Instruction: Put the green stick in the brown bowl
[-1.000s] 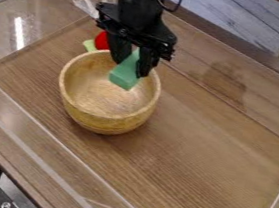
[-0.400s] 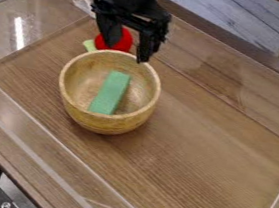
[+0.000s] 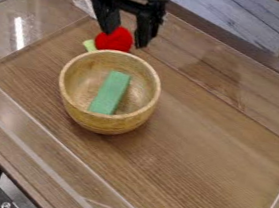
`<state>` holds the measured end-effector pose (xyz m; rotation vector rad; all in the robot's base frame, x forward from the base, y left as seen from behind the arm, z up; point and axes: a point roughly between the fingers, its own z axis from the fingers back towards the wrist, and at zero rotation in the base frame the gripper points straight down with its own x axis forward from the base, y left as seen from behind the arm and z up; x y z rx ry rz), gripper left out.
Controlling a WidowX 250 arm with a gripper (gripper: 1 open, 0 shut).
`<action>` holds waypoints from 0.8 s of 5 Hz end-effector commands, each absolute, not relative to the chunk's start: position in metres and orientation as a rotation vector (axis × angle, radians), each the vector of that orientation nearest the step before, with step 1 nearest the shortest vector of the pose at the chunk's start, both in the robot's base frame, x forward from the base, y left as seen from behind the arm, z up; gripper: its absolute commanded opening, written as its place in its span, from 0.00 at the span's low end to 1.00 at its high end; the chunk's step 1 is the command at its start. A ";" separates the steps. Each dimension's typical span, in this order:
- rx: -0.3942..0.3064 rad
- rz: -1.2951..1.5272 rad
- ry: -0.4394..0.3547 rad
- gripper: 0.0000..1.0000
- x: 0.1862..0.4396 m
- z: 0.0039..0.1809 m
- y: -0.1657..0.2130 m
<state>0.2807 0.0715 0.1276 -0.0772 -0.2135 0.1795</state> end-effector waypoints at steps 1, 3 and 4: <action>-0.076 0.167 -0.251 1.00 0.287 0.140 0.077; -0.094 0.154 -0.240 1.00 0.287 0.141 0.078; -0.107 0.152 -0.234 1.00 0.286 0.141 0.078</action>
